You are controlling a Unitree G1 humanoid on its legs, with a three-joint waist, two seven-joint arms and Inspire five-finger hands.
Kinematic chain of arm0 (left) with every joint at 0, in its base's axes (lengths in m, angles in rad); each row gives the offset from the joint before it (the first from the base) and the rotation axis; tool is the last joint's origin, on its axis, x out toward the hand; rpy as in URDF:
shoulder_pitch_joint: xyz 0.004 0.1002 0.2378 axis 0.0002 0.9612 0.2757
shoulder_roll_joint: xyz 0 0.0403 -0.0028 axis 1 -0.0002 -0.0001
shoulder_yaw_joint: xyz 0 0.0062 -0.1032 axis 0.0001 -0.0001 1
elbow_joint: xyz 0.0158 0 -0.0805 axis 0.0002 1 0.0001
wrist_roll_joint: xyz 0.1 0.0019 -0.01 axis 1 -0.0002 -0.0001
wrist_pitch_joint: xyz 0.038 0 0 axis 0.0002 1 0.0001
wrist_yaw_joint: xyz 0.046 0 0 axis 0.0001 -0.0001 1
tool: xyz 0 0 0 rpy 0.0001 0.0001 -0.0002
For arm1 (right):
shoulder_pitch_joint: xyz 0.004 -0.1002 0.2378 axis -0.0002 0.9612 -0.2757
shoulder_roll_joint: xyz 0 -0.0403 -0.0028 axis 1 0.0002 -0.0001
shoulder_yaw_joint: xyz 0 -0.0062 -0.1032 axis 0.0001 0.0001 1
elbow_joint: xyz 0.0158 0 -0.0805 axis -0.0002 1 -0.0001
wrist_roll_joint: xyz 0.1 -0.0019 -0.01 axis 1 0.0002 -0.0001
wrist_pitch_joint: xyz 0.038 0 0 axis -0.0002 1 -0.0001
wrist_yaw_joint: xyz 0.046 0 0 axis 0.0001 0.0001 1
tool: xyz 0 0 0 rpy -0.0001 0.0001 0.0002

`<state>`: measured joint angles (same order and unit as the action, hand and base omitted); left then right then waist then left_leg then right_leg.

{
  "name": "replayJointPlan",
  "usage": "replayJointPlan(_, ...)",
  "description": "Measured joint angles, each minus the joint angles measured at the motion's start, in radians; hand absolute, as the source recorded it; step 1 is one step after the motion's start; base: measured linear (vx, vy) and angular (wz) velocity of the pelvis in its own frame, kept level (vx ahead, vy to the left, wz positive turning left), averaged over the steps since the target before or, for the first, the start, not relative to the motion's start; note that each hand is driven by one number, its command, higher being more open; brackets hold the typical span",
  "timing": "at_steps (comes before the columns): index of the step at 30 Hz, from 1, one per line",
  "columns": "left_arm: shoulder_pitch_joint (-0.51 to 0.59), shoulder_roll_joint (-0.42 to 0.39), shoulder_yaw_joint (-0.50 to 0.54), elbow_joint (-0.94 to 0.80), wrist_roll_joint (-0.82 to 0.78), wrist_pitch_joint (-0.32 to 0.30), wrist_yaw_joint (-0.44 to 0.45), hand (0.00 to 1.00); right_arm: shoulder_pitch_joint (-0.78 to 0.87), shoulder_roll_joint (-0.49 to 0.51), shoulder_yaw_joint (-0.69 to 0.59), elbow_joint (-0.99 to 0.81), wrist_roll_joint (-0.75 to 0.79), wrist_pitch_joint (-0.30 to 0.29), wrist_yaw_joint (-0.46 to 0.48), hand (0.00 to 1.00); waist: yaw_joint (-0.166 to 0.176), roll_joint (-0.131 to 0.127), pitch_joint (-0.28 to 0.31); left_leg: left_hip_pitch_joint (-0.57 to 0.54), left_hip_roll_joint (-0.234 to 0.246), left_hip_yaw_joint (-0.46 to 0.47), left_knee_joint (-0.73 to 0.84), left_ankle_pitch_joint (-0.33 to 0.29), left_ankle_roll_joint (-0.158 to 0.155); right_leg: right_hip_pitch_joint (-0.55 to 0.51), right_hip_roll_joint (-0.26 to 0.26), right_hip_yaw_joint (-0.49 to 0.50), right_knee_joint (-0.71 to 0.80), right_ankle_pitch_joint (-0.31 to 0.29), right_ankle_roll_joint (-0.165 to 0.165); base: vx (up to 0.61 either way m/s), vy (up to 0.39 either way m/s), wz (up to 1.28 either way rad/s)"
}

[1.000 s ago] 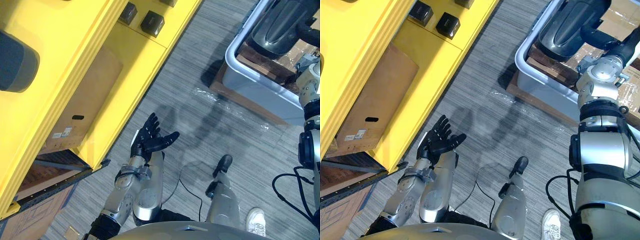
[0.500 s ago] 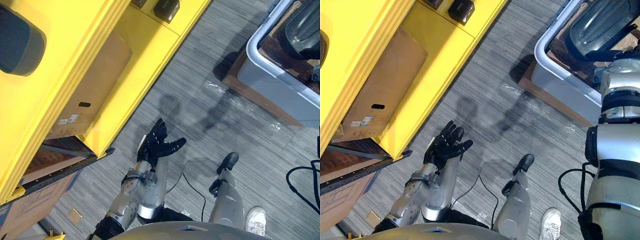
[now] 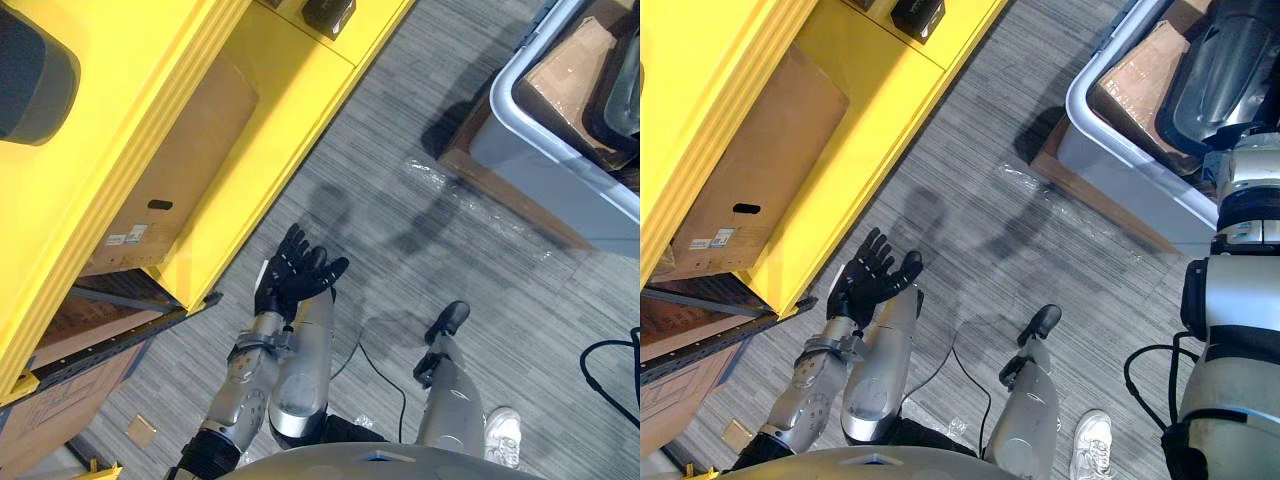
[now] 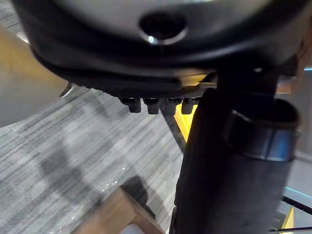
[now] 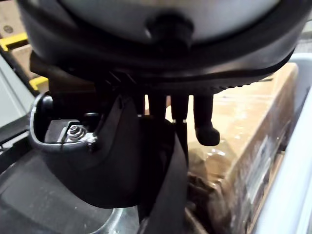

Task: Walk over and take three plastic housings, then place them on the shelf

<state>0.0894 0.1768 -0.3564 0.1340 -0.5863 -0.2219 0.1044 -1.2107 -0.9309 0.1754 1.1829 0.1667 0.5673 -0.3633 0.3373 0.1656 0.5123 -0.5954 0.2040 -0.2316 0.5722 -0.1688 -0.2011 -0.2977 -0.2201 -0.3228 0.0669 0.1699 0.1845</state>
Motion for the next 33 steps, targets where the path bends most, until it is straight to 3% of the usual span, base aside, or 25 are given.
replayJointPlan(3,0.003,0.004,0.027,-0.012,0.000,-0.001,0.000,1.00,0.023,0.037,-0.045,0.000,0.000,0.012,-0.022,0.00,-0.011,-0.017,0.001,0.019,0.002,0.001,-0.003,0.002,-0.002,0.017,0.000,-0.001,0.002,0.000,0.000,0.00,0.000,0.00)
replayJointPlan(6,0.003,0.020,0.051,-0.033,0.000,-0.004,-0.004,1.00,0.066,0.070,-0.091,0.002,-0.001,-0.018,-0.071,0.00,-0.020,-0.040,0.002,0.060,0.004,0.008,-0.025,0.011,-0.002,0.044,-0.002,-0.001,0.002,-0.001,-0.001,-0.01,0.000,0.01)
replayJointPlan(10,0.029,0.052,0.088,-0.079,-0.002,-0.021,-0.047,1.00,0.067,0.076,-0.092,0.022,-0.036,-0.102,-0.170,0.00,-0.043,-0.077,0.002,0.130,0.011,0.019,-0.096,0.044,-0.010,0.082,-0.002,-0.004,0.000,-0.009,-0.013,-0.02,-0.018,0.01)
replayJointPlan(14,0.106,0.085,0.125,-0.169,-0.045,-0.012,-0.111,1.00,0.062,0.076,-0.082,-0.036,-0.111,-0.207,-0.252,0.00,-0.089,-0.146,0.003,0.237,0.025,0.042,-0.209,0.089,-0.019,0.141,0.006,-0.004,-0.034,-0.011,-0.018,0.01,-0.064,-0.04)
replayJointPlan(15,0.117,0.092,0.135,-0.198,-0.046,0.009,-0.135,1.00,0.066,0.076,-0.079,-0.099,-0.114,-0.227,-0.279,0.00,-0.106,-0.164,0.001,0.267,0.031,0.052,-0.239,0.095,-0.018,0.157,0.009,-0.003,-0.046,-0.010,-0.019,0.05,-0.048,-0.08)
replayJointPlan(19,0.115,0.118,0.126,-0.288,-0.030,0.079,-0.192,1.00,0.131,0.076,-0.073,-0.328,-0.199,-0.292,-0.322,0.00,-0.144,-0.195,-0.008,0.372,0.045,0.090,-0.330,0.128,-0.027,0.217,0.015,0.007,-0.077,-0.007,-0.021,0.08,-0.040,-0.13)
replayJointPlan(22,0.082,0.116,0.103,-0.350,-0.078,0.191,-0.216,1.00,0.264,0.090,-0.066,-0.530,-0.303,-0.343,-0.322,0.00,-0.167,-0.220,-0.102,0.426,0.056,0.136,-0.406,0.143,-0.032,0.222,0.021,0.030,-0.105,-0.006,-0.022,0.12,-0.013,-0.24)
replayJointPlan(28,-0.022,0.057,0.015,-0.347,-0.323,0.386,-0.211,1.00,0.484,0.232,-0.077,-0.795,-0.447,-0.390,-0.320,0.00,-0.235,-0.228,-0.213,0.547,0.061,0.224,-0.493,0.148,-0.037,0.250,0.016,0.036,-0.108,-0.007,-0.022,0.12,0.016,-0.29)
replayJointPlan(31,-0.108,0.007,-0.051,-0.319,-0.429,0.395,-0.151,1.00,0.570,0.316,-0.089,-0.879,-0.478,-0.401,-0.320,0.00,-0.267,-0.224,-0.234,0.581,0.060,0.248,-0.509,0.148,-0.037,0.261,0.014,0.039,-0.108,-0.007,-0.022,0.03,0.006,-0.18)
replayJointPlan(33,-0.145,-0.026,-0.064,-0.295,-0.447,0.364,-0.117,1.00,0.621,0.367,-0.090,-0.934,-0.486,-0.403,-0.320,0.00,-0.290,-0.219,-0.247,0.600,0.060,0.262,-0.515,0.148,-0.037,0.267,0.014,0.047,-0.109,-0.007,-0.022,0.00,0.004,-0.18)
